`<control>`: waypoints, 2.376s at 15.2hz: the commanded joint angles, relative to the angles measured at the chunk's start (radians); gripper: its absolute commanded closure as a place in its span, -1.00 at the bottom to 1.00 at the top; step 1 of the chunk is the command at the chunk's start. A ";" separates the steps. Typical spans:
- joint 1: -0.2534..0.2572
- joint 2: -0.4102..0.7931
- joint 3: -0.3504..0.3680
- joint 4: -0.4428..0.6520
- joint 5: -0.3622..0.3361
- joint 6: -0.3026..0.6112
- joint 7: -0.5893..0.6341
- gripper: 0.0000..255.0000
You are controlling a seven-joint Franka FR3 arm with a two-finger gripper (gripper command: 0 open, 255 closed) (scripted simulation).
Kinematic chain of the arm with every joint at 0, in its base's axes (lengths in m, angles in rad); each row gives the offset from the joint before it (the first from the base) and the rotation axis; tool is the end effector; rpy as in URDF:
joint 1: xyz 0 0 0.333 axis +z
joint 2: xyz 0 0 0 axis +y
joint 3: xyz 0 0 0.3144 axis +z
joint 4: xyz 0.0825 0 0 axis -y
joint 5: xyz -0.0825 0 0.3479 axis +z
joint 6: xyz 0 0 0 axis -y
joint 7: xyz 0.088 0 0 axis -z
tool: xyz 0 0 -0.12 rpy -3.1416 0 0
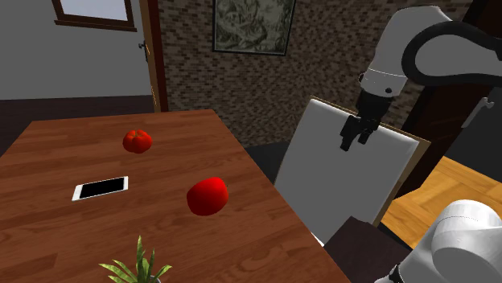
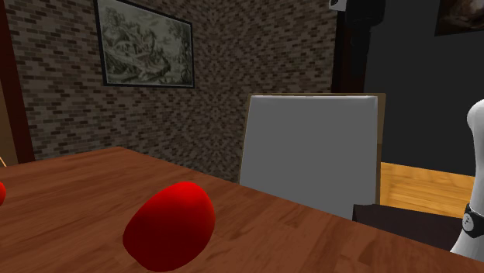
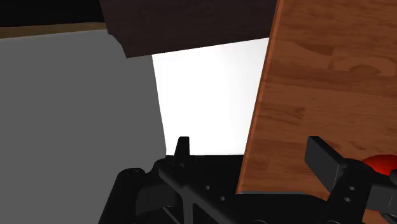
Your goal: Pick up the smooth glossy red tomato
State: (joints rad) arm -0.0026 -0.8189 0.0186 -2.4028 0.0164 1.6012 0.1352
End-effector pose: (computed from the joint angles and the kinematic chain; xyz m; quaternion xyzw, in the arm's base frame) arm 0.2657 0.0078 0.5674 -0.9980 0.0626 -0.0085 0.0020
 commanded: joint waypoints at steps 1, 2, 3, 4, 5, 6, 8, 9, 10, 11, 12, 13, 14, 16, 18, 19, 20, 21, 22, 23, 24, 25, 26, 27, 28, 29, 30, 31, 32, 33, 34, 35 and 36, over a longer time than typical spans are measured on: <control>0.000 0.000 0.000 0.000 0.000 0.000 0.000 -1.00; 0.004 0.008 -0.012 -0.025 0.028 0.040 0.002 -1.00; 0.009 0.018 -0.024 -0.049 0.057 0.080 0.004 -1.00; 0.014 0.029 -0.036 -0.072 0.087 0.122 0.003 -1.00; 0.021 0.042 -0.048 -0.094 0.117 0.163 0.002 -1.00; 0.028 0.056 -0.059 -0.115 0.149 0.205 -0.002 -1.00; 0.047 0.090 -0.080 -0.152 0.217 0.291 -0.014 -1.00; 0.059 0.110 -0.091 -0.169 0.253 0.334 -0.023 -1.00; 0.072 0.132 -0.102 -0.184 0.291 0.377 -0.034 -1.00; 0.088 0.156 -0.114 -0.197 0.332 0.419 -0.048 -1.00; 0.105 0.181 -0.125 -0.207 0.375 0.462 -0.064 -1.00; 0.124 0.208 -0.138 -0.216 0.420 0.503 -0.084 -1.00; 0.146 0.237 -0.151 -0.222 0.469 0.543 -0.106 -1.00; 0.196 0.299 -0.180 -0.227 0.578 0.618 -0.162 -1.00; 0.252 0.367 -0.212 -0.220 0.702 0.681 -0.234 -1.00; 0.281 0.403 -0.229 -0.212 0.771 0.707 -0.275 -1.00; 0.311 0.440 -0.246 -0.201 0.843 0.727 -0.320 -1.00; 0.338 0.478 -0.260 -0.187 0.919 0.741 -0.369 -1.00; 0.365 0.516 -0.276 -0.170 0.996 0.750 -0.418 -1.00; 0.389 0.555 -0.289 -0.151 1.074 0.752 -0.468 -1.00; 0.409 0.595 -0.301 -0.130 1.152 0.748 -0.518 -1.00; 0.425 0.635 -0.309 -0.107 1.228 0.739 -0.566 -1.00; 0.438 0.675 -0.314 -0.083 1.302 0.725 -0.610 -1.00; 0.447 0.715 -0.317 -0.058 1.373 0.707 -0.651 -1.00; 0.454 0.754 -0.319 -0.033 1.440 0.686 -0.689 -1.00; 0.459 0.792 -0.319 -0.007 1.504 0.663 -0.722 -1.00; 0.461 0.830 -0.317 0.019 1.565 0.638 -0.752 -1.00; 0.463 0.868 -0.315 0.046 1.622 0.612 -0.778 -1.00; 0.462 0.882 -0.312 0.056 1.644 0.602 -0.787 -1.00; 0.461 0.893 -0.311 0.056 1.653 0.598 -0.800 -1.00; 0.460 0.905 -0.311 0.057 1.663 0.594 -0.813 -1.00; 0.459 0.916 -0.311 0.057 1.672 0.590 -0.825 -1.00; 0.458 0.928 -0.311 0.057 1.681 0.586 -0.838 -1.00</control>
State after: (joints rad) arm 0.4578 0.0938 -0.2914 -2.3479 1.6858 2.1946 -0.6874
